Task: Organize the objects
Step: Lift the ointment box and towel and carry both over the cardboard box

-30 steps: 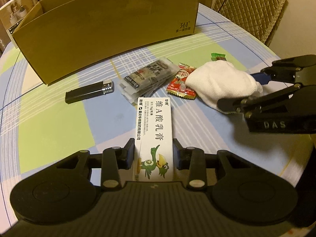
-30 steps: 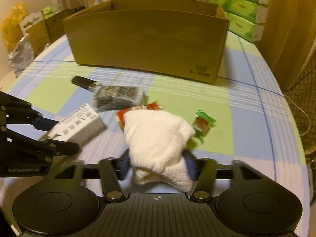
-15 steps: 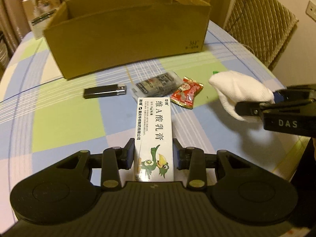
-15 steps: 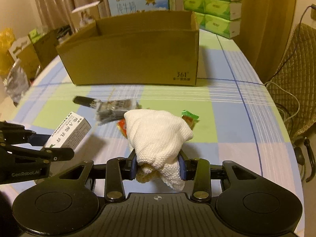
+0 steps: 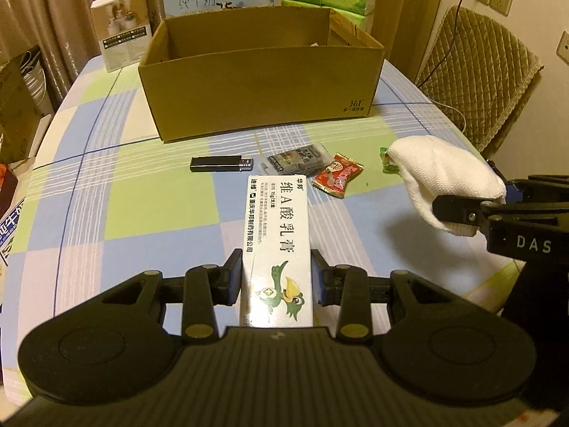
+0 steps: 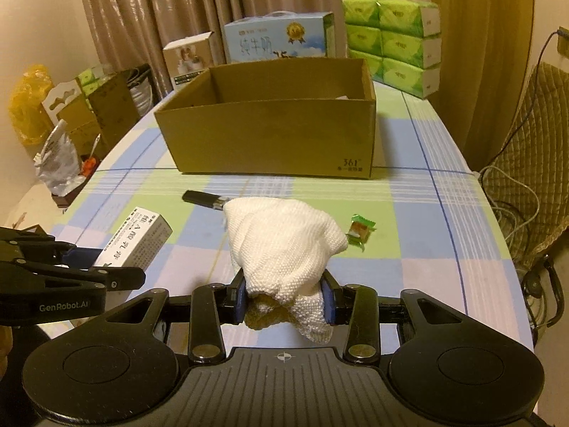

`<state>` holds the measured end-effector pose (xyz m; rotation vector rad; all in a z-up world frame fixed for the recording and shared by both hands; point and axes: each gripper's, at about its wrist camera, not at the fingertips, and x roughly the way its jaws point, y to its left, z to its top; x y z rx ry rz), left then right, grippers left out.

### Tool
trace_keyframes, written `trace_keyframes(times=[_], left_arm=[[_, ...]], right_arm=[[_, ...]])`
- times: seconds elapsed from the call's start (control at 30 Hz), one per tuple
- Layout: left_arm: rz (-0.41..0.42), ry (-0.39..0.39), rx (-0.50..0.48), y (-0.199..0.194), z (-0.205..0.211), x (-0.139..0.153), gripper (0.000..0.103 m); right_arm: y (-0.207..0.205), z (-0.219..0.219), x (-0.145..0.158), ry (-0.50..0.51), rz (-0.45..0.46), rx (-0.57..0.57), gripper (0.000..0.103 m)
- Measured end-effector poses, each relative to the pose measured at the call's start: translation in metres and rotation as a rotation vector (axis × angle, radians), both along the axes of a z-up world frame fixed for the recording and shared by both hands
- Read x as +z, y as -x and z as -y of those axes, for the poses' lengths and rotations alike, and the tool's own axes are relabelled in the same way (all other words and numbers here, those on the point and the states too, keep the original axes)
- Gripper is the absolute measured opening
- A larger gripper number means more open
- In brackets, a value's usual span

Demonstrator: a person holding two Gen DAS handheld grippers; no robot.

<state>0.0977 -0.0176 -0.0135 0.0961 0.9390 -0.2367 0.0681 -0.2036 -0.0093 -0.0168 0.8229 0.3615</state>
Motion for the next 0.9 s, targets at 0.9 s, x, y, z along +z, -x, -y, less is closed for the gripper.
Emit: trace_keyframes(times=[0.9], left_arm=[[0.051,0.014,0.016,0.024,-0.006,0.024,0.033]], right_arm=[[0.018,-0.005,0.017,0.011,0.033,0.026,0.037]])
